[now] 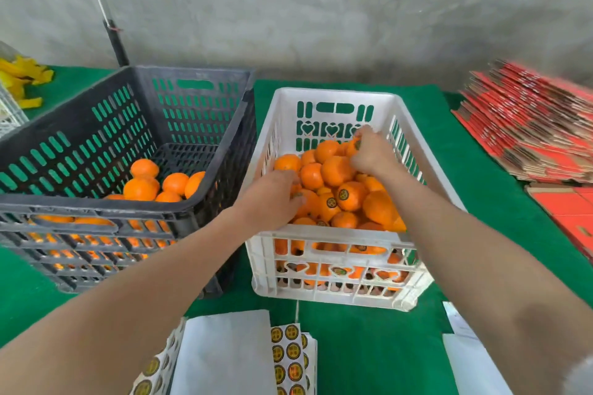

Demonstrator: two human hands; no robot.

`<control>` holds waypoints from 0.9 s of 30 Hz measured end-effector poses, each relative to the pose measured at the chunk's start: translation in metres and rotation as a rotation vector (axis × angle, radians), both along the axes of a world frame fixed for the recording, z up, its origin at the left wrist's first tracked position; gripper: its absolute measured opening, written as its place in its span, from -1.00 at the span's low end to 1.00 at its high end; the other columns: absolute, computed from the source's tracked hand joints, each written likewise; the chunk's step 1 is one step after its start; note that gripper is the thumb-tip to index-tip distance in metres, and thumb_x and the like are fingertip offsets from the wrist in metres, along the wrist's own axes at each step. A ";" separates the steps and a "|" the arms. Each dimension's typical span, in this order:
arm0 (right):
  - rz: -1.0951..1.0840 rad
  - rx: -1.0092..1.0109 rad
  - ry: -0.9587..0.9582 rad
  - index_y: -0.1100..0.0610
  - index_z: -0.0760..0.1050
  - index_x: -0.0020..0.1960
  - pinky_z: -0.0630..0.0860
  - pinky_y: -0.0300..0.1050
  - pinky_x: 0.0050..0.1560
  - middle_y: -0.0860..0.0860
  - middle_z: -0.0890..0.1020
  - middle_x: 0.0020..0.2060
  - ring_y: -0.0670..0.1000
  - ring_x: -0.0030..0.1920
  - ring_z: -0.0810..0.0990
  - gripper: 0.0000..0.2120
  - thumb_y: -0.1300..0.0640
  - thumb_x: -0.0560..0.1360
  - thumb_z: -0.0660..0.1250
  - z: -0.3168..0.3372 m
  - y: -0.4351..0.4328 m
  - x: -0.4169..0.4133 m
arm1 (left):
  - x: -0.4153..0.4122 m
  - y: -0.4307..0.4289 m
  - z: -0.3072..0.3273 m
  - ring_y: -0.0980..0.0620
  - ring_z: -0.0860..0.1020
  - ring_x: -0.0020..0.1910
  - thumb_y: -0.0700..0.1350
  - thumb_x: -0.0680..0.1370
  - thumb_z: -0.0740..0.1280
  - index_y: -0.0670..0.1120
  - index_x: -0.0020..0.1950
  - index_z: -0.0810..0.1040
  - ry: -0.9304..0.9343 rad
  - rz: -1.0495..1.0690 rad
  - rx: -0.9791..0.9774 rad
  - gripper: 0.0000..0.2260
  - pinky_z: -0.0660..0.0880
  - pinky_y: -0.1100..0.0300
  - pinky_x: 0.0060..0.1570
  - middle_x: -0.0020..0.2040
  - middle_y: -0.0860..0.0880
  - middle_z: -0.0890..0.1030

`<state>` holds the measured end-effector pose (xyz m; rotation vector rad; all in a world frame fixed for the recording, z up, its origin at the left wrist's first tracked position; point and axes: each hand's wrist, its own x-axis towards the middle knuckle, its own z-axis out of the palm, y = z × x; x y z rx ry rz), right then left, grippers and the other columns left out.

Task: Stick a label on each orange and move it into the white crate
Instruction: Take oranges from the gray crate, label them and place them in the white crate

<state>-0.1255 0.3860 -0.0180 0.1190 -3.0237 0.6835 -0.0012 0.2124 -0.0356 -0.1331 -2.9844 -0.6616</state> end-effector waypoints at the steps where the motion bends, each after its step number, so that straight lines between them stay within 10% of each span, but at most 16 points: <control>1: -0.023 0.046 -0.026 0.16 0.29 0.30 0.47 0.02 0.01 0.24 0.41 0.21 0.25 0.16 0.46 -0.55 0.29 0.43 0.29 -0.009 0.004 -0.007 | 0.001 0.001 0.000 -0.04 0.55 0.11 -0.01 0.55 0.31 -0.04 0.20 0.49 0.009 -0.005 0.007 -0.74 0.51 0.05 0.08 0.22 -0.07 0.54; 10: -0.227 0.081 -0.082 0.04 -0.06 0.52 0.00 0.30 0.43 0.23 -0.01 0.50 0.30 0.49 -0.04 -0.36 0.16 0.55 0.19 -0.035 0.021 -0.018 | 0.009 0.009 0.002 -0.03 0.52 0.07 -0.04 0.59 0.24 -0.04 0.23 0.46 0.089 -0.014 0.000 -0.76 0.45 0.16 -0.07 0.13 -0.03 0.51; 19: 0.353 -0.320 0.682 0.30 0.47 0.16 0.26 0.01 0.34 0.25 0.47 0.23 0.23 0.29 0.39 -0.70 0.35 0.43 0.29 0.025 -0.093 0.064 | 0.024 -0.075 0.080 -0.09 0.55 -0.14 -0.34 0.53 0.21 -0.22 0.10 0.56 0.589 0.116 0.194 -0.79 0.41 0.19 -0.07 -0.03 -0.18 0.62; 22: 0.610 -0.344 0.620 0.31 0.51 0.07 0.38 0.04 0.17 0.22 0.55 0.05 0.22 0.11 0.50 -0.77 0.35 0.41 0.31 0.030 -0.164 0.104 | 0.002 -0.151 0.093 -0.15 0.55 0.07 -0.31 0.53 0.22 -0.22 0.11 0.57 0.386 0.261 0.079 -0.79 0.34 0.24 -0.01 0.06 -0.19 0.62; 27: 0.679 -0.051 0.246 0.11 0.25 0.43 0.18 0.06 0.40 0.12 0.25 0.44 0.14 0.44 0.16 -0.52 0.25 0.54 0.25 0.019 -0.220 0.113 | -0.033 -0.231 0.061 -0.09 0.50 0.19 -0.18 0.54 0.32 -0.17 0.16 0.57 -0.062 0.216 -0.206 -0.79 0.36 0.20 0.13 0.19 -0.12 0.58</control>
